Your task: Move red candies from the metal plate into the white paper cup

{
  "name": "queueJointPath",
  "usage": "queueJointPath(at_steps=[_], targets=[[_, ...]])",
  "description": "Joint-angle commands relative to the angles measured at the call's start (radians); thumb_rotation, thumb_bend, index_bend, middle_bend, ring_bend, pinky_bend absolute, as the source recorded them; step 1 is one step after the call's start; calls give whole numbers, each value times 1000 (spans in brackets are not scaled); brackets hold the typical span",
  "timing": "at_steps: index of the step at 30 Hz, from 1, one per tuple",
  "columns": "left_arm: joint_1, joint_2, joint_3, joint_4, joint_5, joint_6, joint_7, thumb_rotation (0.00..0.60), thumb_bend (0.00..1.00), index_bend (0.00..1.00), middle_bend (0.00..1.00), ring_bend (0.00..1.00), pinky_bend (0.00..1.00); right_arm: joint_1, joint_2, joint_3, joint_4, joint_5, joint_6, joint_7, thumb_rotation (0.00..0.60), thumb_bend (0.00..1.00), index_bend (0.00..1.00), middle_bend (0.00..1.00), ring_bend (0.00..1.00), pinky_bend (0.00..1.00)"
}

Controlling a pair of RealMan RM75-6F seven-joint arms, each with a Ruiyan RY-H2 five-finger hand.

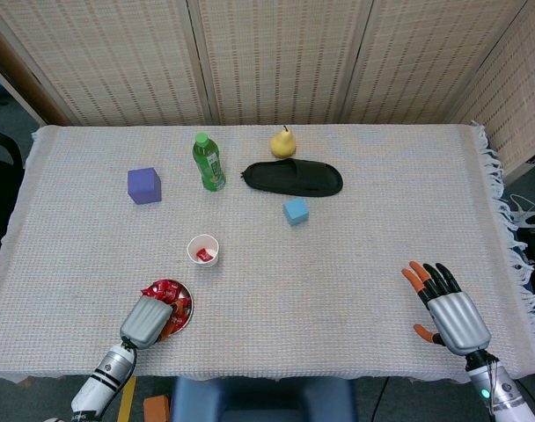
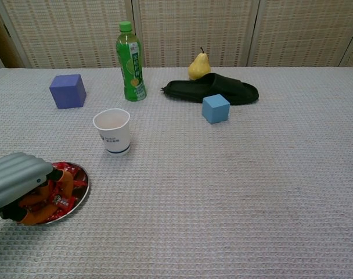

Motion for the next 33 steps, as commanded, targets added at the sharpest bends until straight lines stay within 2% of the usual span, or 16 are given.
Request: queueJointPath(at_steps=[1, 7, 11, 21, 28, 33], targets=[[2, 0, 0, 3, 2, 4, -5, 600, 466, 531, 1000, 1000, 1000, 0, 0, 0, 0, 1, 0, 0, 600, 96, 0, 0, 0, 0], [7, 16, -7, -6, 21, 35, -47, 600, 476, 559, 1000, 1000, 1000, 0, 1, 0, -2, 1, -2, -1, 600, 96, 0, 0, 0, 0], [8, 49, -35, -40, 24, 66, -89, 600, 476, 559, 1000, 1000, 1000, 0, 2, 0, -3, 3, -2, -1, 600, 96, 0, 0, 0, 0], [-41, 122, -164, -157, -42, 72, -150, 600, 475, 557, 1000, 1000, 1000, 5, 0, 6, 0, 18, -14, 0, 600, 96, 0, 0, 0, 0], [-125, 71, -234, -193, -99, 20, -56, 600, 473, 551, 1000, 1000, 1000, 11, -3, 13, 3, 34, -26, -1, 600, 96, 0, 0, 0, 0], [-189, 1, -274, -151, -163, -15, 40, 600, 474, 539, 1000, 1000, 1000, 12, 1, 15, 5, 41, -29, 6, 600, 96, 0, 0, 0, 0]])
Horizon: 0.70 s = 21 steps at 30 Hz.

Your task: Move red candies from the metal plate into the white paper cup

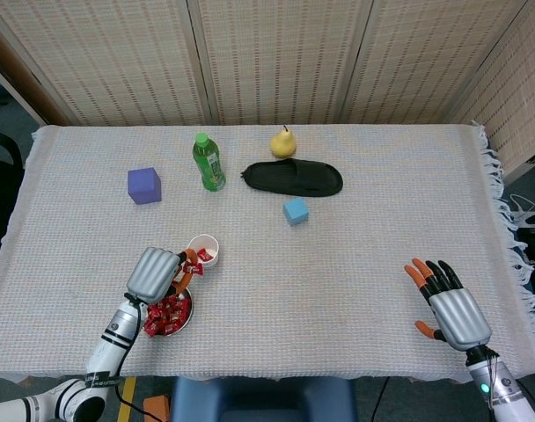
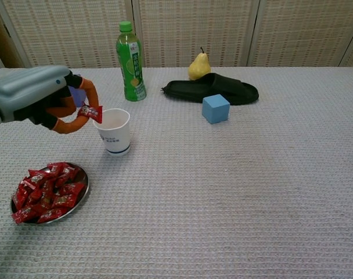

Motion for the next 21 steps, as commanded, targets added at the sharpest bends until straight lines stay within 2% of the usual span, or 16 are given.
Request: queueJointPath(at_steps=[1, 9, 17, 21], targets=[[-51, -58, -36, 39, -50, -26, 63, 600, 474, 539, 1000, 1000, 1000, 0, 2, 0, 1, 1, 1, 4, 600, 96, 0, 0, 0, 0], [-105, -112, -60, 136, -126, -58, 96, 600, 473, 539, 1000, 1000, 1000, -6, 11, 2, 1, 4, 12, 18, 600, 96, 0, 0, 0, 0], [-131, -144, -46, 192, -151, -77, 89, 600, 473, 532, 1000, 1000, 1000, -4, 12, 4, -3, 10, 9, 16, 600, 96, 0, 0, 0, 0], [-141, -150, -43, 205, -163, -81, 86, 600, 474, 439, 1000, 1000, 1000, -5, 14, 4, -1, 8, 11, 22, 600, 96, 0, 0, 0, 0]])
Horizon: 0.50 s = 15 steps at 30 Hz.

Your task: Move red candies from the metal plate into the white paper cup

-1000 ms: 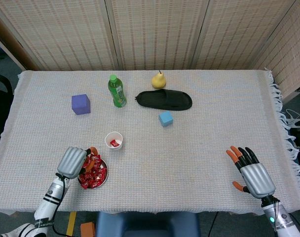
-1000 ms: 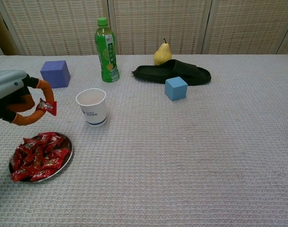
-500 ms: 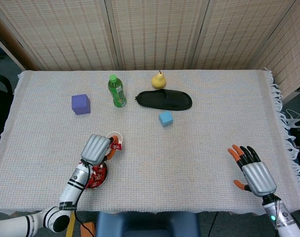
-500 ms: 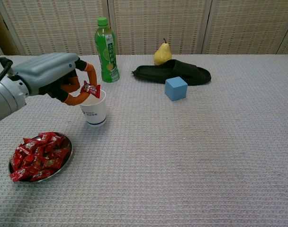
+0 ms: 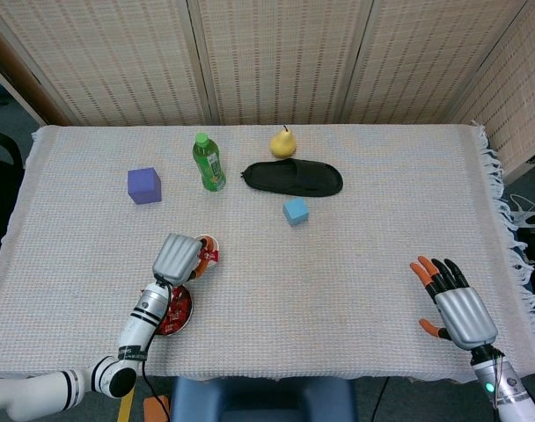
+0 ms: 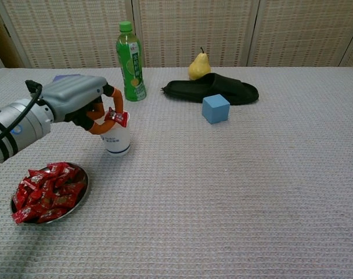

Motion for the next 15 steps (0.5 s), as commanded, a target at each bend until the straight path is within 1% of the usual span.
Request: queueJointPath(at_steps=[1, 4, 6, 11, 15], targets=[[-4, -2, 1, 4, -2, 3, -4, 600, 474, 391, 1000, 1000, 1000, 1, 1, 0, 2, 2, -3, 3, 600, 96, 0, 0, 0, 0], [-6, -2, 3, 7, 0, 12, -11, 600, 474, 299, 1000, 1000, 1000, 2, 2, -1, 2, 3, -6, 5, 600, 96, 0, 0, 0, 0], [-8, 0, 3, 9, -1, 15, -16, 600, 475, 270, 1000, 1000, 1000, 1, 3, -2, 1, -1, -4, 4, 600, 95, 0, 0, 0, 0], [-10, 9, 4, 15, -12, 12, -31, 600, 473, 253, 1000, 1000, 1000, 1, 1, -1, 1, 2, -5, 1, 600, 96, 0, 0, 0, 0], [11, 41, 26, -24, 20, 38, -65, 600, 474, 239, 1000, 1000, 1000, 4, -1, 0, 4, 8, -12, 0, 600, 96, 0, 0, 0, 0]])
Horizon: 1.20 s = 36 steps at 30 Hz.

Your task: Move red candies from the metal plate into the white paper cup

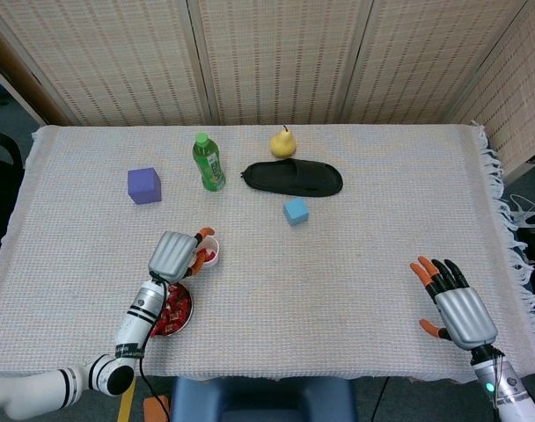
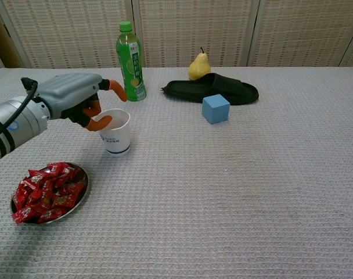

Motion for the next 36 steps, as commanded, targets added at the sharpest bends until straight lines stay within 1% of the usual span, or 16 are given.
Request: queueJointPath(at_steps=[1, 4, 5, 6, 8, 9, 12, 13, 19, 26, 29, 36], targets=[[23, 33, 25, -44, 38, 29, -30, 600, 474, 233, 1000, 1000, 1000, 2, -1, 0, 1, 2, -4, -1, 600, 96, 0, 0, 0, 0], [66, 86, 74, -118, 100, 67, -83, 600, 460, 226, 1000, 1000, 1000, 2, 0, -3, -1, -3, -5, -1, 600, 96, 0, 0, 0, 0], [86, 109, 99, -145, 125, 82, -108, 600, 456, 225, 1000, 1000, 1000, 1, 1, -5, -3, -7, -2, 0, 600, 96, 0, 0, 0, 0], [97, 121, 112, -155, 137, 89, -119, 600, 451, 225, 1000, 1000, 1000, 1, 2, -5, -3, -10, 0, 0, 600, 96, 0, 0, 0, 0], [136, 161, 162, -176, 174, 114, -152, 600, 447, 224, 1000, 1000, 1000, -3, 3, -8, -6, -18, 10, 0, 600, 96, 0, 0, 0, 0], [149, 173, 178, -178, 180, 117, -161, 600, 446, 218, 1000, 1000, 1000, -5, 4, -9, -7, -21, 14, 0, 600, 96, 0, 0, 0, 0], [175, 201, 222, -170, 170, 95, -168, 600, 436, 139, 1000, 1000, 1000, -7, 4, -12, -9, -32, 21, -1, 600, 96, 0, 0, 0, 0], [180, 205, 230, -167, 163, 86, -168, 600, 431, 114, 1000, 1000, 1000, -7, 3, -13, -9, -35, 21, -2, 600, 96, 0, 0, 0, 0], [207, 197, 258, -125, 135, 60, -157, 600, 424, 106, 1000, 1000, 1000, 1, -3, -17, -7, -39, 5, -8, 600, 95, 0, 0, 0, 0], [226, 170, 282, -75, 138, 39, -141, 600, 424, 173, 1000, 1000, 1000, 2, -6, -18, -8, -37, 1, -14, 600, 96, 0, 0, 0, 0], [228, 157, 284, -56, 133, 22, -138, 600, 424, 181, 1000, 1000, 1000, 2, -7, -19, -8, -36, -1, -18, 600, 96, 0, 0, 0, 0], [220, 138, 274, -42, 132, -2, -119, 600, 424, 234, 1000, 1000, 1000, 4, -11, -18, -7, -31, -7, -22, 600, 96, 0, 0, 0, 0]])
